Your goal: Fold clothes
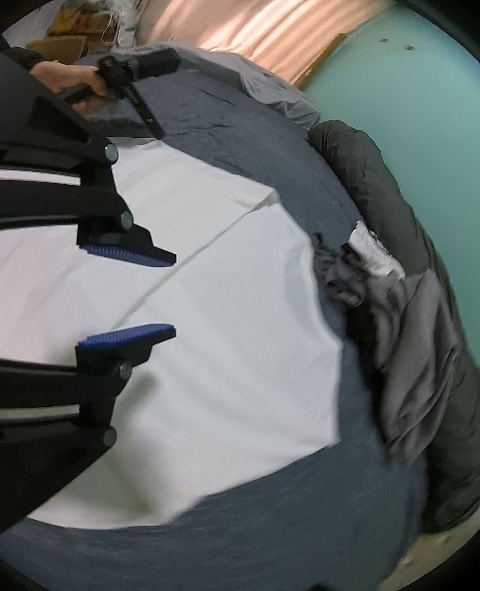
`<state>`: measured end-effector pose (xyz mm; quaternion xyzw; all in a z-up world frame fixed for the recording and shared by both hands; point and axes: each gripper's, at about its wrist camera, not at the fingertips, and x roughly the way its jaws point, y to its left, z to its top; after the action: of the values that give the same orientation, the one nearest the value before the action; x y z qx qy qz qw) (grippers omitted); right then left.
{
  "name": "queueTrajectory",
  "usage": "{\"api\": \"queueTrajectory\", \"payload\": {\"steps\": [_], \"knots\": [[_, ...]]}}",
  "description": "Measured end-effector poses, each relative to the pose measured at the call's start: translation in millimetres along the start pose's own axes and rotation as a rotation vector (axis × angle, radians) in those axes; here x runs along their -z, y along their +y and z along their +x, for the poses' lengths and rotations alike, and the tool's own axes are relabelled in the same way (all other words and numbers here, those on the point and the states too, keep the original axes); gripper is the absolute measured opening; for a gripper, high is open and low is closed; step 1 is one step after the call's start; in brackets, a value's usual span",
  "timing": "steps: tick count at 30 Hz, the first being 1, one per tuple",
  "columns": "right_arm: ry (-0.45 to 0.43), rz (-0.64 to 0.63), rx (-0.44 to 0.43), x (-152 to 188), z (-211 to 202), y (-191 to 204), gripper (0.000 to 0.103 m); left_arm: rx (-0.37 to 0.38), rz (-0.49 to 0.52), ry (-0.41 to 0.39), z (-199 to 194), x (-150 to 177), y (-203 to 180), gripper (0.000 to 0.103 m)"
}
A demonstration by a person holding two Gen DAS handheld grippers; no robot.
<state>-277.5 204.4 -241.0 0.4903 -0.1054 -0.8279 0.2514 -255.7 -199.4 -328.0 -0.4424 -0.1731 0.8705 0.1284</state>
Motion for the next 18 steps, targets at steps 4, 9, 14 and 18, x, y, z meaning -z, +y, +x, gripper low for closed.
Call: {"api": "queueTrajectory", "payload": {"steps": [4, 9, 14, 18], "knots": [[-0.020, -0.031, 0.036, -14.5, -7.5, 7.0, 0.032, -0.001, -0.003, -0.020, -3.1, -2.2, 1.6, 0.021], [0.007, -0.065, 0.067, -18.0, -10.4, 5.1, 0.032, -0.006, 0.011, -0.008, 0.4, 1.2, -0.7, 0.022], [0.110, -0.050, 0.104, 27.2, -10.5, -16.5, 0.032, 0.002, 0.000, -0.007, 0.8, 1.2, 0.7, 0.022], [0.196, -0.004, 0.133, 69.1, 0.1, -39.2, 0.032, 0.001, 0.010, -0.008, -1.8, 2.9, -1.9, 0.023]]}}
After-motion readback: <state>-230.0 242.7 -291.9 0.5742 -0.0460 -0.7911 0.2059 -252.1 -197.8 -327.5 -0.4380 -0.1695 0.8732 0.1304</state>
